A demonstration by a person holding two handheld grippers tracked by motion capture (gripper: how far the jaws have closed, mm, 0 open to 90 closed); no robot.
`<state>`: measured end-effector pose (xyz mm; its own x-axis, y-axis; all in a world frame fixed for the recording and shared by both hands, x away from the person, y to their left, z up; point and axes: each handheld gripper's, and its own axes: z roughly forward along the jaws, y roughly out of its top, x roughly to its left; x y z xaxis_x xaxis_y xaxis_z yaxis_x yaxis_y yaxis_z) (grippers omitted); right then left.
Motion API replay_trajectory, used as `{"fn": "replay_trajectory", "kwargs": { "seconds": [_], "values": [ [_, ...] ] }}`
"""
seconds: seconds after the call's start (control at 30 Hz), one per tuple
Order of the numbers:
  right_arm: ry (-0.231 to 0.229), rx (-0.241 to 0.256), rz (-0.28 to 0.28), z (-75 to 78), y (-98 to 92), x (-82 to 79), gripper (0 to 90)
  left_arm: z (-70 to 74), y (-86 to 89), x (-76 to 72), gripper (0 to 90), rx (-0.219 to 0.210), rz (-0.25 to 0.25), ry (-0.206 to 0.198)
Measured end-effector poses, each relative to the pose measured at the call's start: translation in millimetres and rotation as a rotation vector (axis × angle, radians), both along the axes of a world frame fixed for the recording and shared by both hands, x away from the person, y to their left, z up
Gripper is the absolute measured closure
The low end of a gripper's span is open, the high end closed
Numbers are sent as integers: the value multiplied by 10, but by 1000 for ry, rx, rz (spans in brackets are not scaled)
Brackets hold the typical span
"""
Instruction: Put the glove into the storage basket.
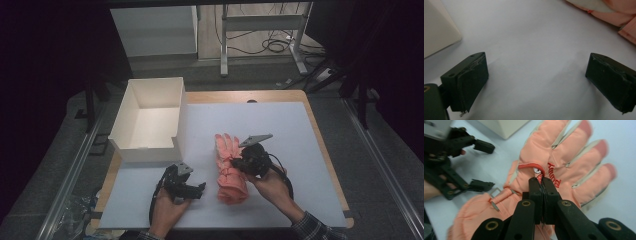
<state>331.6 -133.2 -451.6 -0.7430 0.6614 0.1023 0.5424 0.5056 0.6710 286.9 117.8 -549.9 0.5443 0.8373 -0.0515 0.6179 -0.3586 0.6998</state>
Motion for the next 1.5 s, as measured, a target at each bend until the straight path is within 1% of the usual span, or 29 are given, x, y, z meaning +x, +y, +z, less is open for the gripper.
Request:
{"fn": "replay_trajectory", "kwargs": {
  "seconds": [0.03,0.1,0.2,0.3,0.4,0.5,0.57,0.63,0.7,0.77,0.87,0.93,1.0,1.1,1.2,1.27,1.33,1.4,1.5],
  "values": [
    [8,6,-5,-53,-3,21,868,0,0,0,44,0,0,0],
    [9,19,-11,-112,-20,42,849,0,0,0,44,0,0,0],
    [-3,26,-9,-126,-38,34,798,0,0,0,44,0,0,0],
    [-13,38,-1,-97,-64,18,720,1,1,1,44,2,-1,-1],
    [-38,48,5,-22,-108,3,646,1,1,1,44,3,-2,-1],
    [-72,62,11,69,-189,-13,604,1,2,2,44,3,-2,-1],
    [-91,62,9,102,-252,-18,591,1,2,2,44,3,-2,-1],
    [-103,59,9,101,-336,-17,574,1,2,2,44,3,-3,0],
    [-108,55,5,58,-427,-12,572,2,2,3,44,4,-3,1],
    [-100,64,1,-11,-518,-11,573,1,-1,5,44,2,-1,1],
    [-82,73,-14,-139,-650,-19,576,7,4,6,45,10,-6,7],
    [-78,83,-14,-203,-714,-23,579,5,2,6,45,5,-2,5],
    [-68,101,-6,-278,-782,-33,610,5,3,7,45,4,-3,5],
    [-50,111,14,-353,-839,-61,673,7,9,10,44,7,-9,7],
    [-45,112,41,-436,-859,-121,743,7,12,10,43,4,-11,8],
    [-32,115,68,-497,-854,-169,800,7,13,12,39,4,-14,9],
    [-24,99,85,-560,-834,-221,840,10,22,12,41,5,-25,7],
    [-15,88,104,-618,-808,-271,853,15,50,12,53,1,-40,6],
    [-11,75,128,-686,-768,-337,859,26,106,17,71,-15,-45,12]
  ]
}}
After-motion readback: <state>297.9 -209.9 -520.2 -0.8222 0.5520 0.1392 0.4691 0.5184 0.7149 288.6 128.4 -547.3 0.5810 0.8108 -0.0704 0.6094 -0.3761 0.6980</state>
